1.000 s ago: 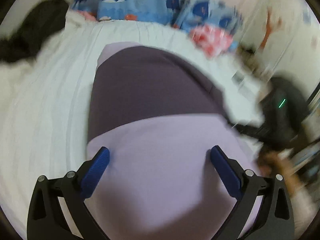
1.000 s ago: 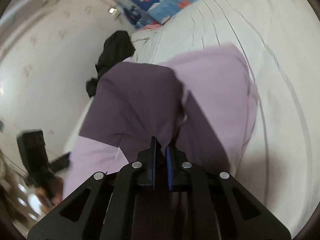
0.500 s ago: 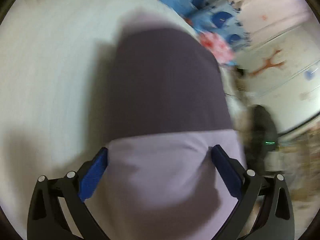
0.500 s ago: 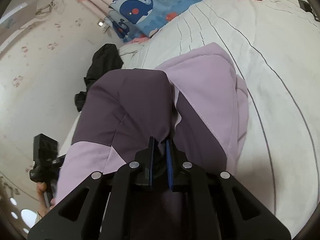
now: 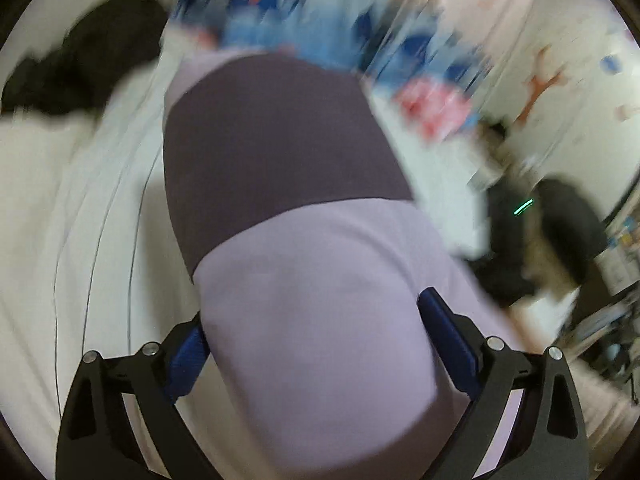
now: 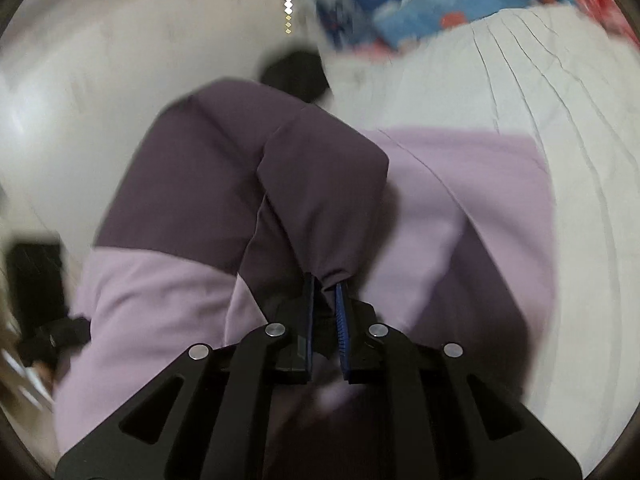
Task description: Fold large clothes
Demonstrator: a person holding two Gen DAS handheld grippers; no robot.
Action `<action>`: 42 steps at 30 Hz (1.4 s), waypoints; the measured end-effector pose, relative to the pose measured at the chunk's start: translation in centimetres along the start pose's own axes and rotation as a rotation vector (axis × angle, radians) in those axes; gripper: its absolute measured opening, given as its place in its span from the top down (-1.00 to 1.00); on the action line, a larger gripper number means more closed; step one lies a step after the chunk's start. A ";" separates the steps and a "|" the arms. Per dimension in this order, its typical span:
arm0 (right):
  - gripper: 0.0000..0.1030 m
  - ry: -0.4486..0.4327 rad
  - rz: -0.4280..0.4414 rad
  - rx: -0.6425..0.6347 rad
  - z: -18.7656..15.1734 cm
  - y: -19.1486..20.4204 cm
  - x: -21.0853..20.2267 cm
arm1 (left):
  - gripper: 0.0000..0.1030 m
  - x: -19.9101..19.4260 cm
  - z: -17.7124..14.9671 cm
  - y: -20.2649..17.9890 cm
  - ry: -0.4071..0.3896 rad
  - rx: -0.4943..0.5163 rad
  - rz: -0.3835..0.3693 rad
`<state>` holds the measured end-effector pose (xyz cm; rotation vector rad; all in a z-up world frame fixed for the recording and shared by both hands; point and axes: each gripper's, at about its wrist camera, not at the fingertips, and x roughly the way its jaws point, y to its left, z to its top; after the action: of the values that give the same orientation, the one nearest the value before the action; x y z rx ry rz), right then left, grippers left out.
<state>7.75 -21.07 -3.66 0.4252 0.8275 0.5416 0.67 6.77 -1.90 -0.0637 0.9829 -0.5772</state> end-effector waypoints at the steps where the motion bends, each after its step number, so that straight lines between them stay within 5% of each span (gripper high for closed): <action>1: 0.88 0.028 -0.021 -0.015 -0.8 -0.6 -0.2 | -0.90 1.0 -1.0 1.9 0.018 -0.045 -0.010; 4: 1.00 0.091 -0.108 -0.043 -1.2 -0.4 -0.9 | -0.89 -0.4 -1.4 3.5 -0.002 -0.110 -0.047; 6: 1.00 0.110 -0.132 -0.065 -1.6 -0.1 -1.3 | -0.88 -3.0 -0.7 2.3 -0.087 -0.076 0.019; 9: 1.00 0.116 -0.124 -0.034 -1.3 0.0 -1.7 | -0.88 -5.7 1.1 -0.8 -0.166 0.005 0.009; 13: 1.00 -0.063 -0.117 -0.010 0.5 2.3 -6.3 | -0.89 -0.7 1.9 -5.8 -0.028 0.226 0.086; 16: 0.92 -0.165 -0.103 -0.073 3.6 4.9 -7.6 | -0.89 1.2 1.0 -8.7 -0.004 0.345 0.160; 20: 0.90 -0.099 -0.102 -0.113 7.0 7.2 -2.6 | -0.89 1.2 0.3 -9.5 -0.003 0.403 0.154; 22: 1.00 0.067 -0.207 -0.073 4.7 4.4 4.2 | -0.89 1.1 0.3 -8.9 -0.019 0.389 0.132; 24: 1.00 0.045 -0.185 -0.045 2.1 2.2 6.4 | -0.89 1.6 0.4 -8.3 -0.015 0.355 0.065; 29: 0.99 0.110 -0.266 -0.007 3.7 2.6 3.2 | -0.89 2.0 -0.5 -9.3 -0.039 0.378 0.123; 33: 0.95 -0.011 -0.149 -0.052 0.4 6.1 -4.2 | -0.89 0.7 -1.9 -8.6 -0.099 0.307 0.127; 36: 0.93 0.160 -0.290 -0.166 -6.1 7.5 -1.4 | -0.89 -0.3 -3.6 -9.1 -0.151 0.279 0.175; 38: 0.93 0.109 -0.316 -0.215 -8.2 7.0 -1.4 | -0.89 -1.0 -4.2 -9.6 -0.173 0.236 0.193; 42: 0.93 0.138 -0.342 -0.147 -6.8 7.7 -2.9 | -0.89 -3.7 -6.2 -11.2 -0.217 0.185 0.229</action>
<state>-1.38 -15.75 -1.93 0.1062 0.9628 0.3125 -10.68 0.31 0.82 0.1469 0.7114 -0.4375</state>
